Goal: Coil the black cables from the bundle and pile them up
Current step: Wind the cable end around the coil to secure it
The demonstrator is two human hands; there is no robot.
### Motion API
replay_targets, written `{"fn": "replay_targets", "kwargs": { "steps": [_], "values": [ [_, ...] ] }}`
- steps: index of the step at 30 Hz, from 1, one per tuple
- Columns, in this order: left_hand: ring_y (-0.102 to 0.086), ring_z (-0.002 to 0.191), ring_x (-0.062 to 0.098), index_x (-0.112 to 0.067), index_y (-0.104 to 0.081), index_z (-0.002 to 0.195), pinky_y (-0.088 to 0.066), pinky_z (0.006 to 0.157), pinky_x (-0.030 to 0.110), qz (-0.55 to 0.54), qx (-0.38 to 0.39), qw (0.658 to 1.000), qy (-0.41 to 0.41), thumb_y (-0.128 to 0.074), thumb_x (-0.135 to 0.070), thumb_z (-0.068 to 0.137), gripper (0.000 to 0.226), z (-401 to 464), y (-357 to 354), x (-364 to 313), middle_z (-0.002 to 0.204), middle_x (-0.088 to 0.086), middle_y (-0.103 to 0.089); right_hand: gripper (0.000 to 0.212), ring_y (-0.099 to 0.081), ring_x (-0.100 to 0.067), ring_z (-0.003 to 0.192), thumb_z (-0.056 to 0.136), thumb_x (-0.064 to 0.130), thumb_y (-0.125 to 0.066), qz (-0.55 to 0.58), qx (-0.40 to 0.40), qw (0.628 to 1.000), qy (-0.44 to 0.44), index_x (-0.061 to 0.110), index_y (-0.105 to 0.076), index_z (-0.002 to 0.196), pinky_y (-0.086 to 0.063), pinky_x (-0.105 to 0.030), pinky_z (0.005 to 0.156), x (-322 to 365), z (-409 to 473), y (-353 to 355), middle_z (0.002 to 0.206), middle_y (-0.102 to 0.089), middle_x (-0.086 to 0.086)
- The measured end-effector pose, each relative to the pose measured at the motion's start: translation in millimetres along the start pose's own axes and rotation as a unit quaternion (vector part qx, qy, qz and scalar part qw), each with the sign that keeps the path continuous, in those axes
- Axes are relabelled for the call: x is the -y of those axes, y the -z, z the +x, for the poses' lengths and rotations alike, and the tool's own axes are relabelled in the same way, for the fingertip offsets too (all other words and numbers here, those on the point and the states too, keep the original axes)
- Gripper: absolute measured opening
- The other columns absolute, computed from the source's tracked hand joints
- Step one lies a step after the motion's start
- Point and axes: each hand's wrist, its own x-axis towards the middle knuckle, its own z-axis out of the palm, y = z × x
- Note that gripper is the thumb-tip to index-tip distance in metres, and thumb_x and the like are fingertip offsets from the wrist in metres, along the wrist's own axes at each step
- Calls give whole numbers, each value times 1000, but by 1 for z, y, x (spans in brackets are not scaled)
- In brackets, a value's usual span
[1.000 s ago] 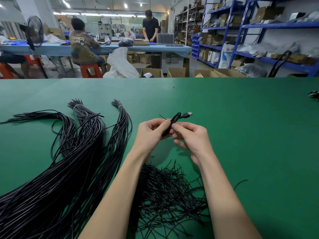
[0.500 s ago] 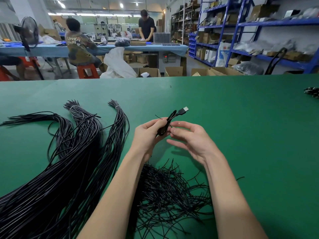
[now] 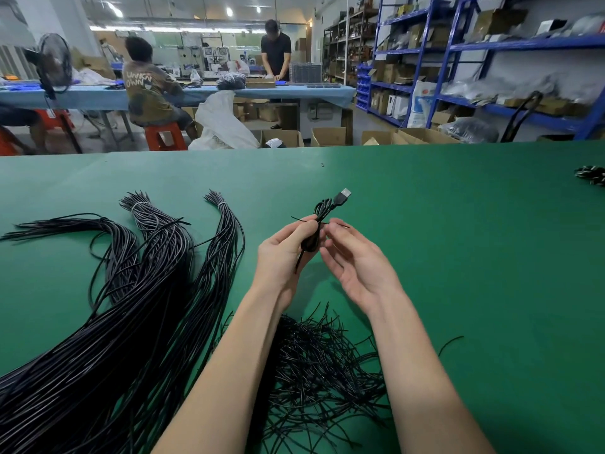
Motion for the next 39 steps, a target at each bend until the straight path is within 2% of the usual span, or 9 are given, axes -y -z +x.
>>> {"fn": "replay_targets", "kwargs": {
  "steps": [3, 8, 13, 17, 23, 26, 31, 33, 39],
  "values": [
    [-71, 75, 11, -8, -76, 92, -57, 71, 19, 21, 0, 1000, -21, -66, -1, 90, 12, 0, 1, 2, 88, 10, -75, 6, -69, -8, 63, 89, 11, -73, 17, -26, 999, -14, 12, -72, 95, -57, -19, 57, -4, 1, -4, 81, -76, -1],
    [-70, 85, 13, -10, -76, 93, -56, 84, 22, 75, 30, 994, -67, -66, -1, 91, 13, 2, 4, 4, 91, 4, -76, 6, -67, -6, 55, 94, 8, -69, 14, -67, 998, -17, 13, -72, 91, -54, -16, 52, -5, 2, -10, 71, -74, 3],
    [-71, 85, 17, -9, -72, 98, -57, 87, 25, 87, 55, 992, -80, -65, 0, 92, 13, 3, 6, 3, 90, 9, -76, 14, -66, -6, 54, 92, 4, -69, 16, -66, 997, -28, 10, -74, 81, -55, -15, 52, 0, 1, -8, 69, -72, 1],
    [-72, 84, 19, -6, -67, 108, -58, 91, 29, 78, 54, 992, -78, -66, 0, 92, 17, 3, 6, 3, 92, 16, -76, 9, -67, -5, 56, 92, 5, -71, 14, -64, 998, -23, 10, -73, 84, -54, -15, 52, 0, 2, -6, 71, -74, 0],
    [-72, 88, 20, 0, -71, 104, -58, 92, 31, 72, 61, 994, -54, -64, -2, 94, 13, 3, 8, 3, 96, 13, -76, 9, -67, -5, 57, 91, 7, -72, 3, -63, 998, -26, 10, -74, 82, -54, -14, 53, 1, 1, -4, 73, -72, 0],
    [-72, 91, 21, -1, -73, 102, -58, 85, 26, 53, 83, 995, -18, -65, -6, 93, 13, 4, 11, 0, 100, 16, -76, 6, -66, -5, 59, 92, 10, -72, -5, -40, 998, -41, 10, -74, 86, -54, -13, 54, 4, -1, 0, 77, -70, -1],
    [-72, 99, 21, -5, -75, 108, -57, 87, 24, 46, 141, 988, 51, -71, -21, 81, 32, 3, 14, -3, 111, 16, -74, 7, -59, -3, 55, 85, 16, -73, -4, 19, 996, -84, 9, -72, 85, -51, -10, 50, 11, -6, 10, 75, -67, -2],
    [-72, 100, 22, -5, -75, 106, -57, 91, 26, 39, 143, 987, 61, -72, -21, 80, 31, 3, 15, -3, 111, 17, -74, 10, -60, -4, 56, 79, 16, -75, -6, 21, 996, -92, 8, -72, 84, -51, -10, 49, 13, -6, 12, 76, -68, -3],
    [-73, 94, 19, -6, -76, 103, -57, 87, 25, 33, 143, 987, 65, -71, -17, 79, 27, 5, 17, -1, 103, 13, -75, 11, -66, -7, 62, 77, 7, -75, -36, 11, 997, -66, 5, -75, 88, -54, -13, 53, 17, -5, 12, 82, -70, -7]
  ]
}}
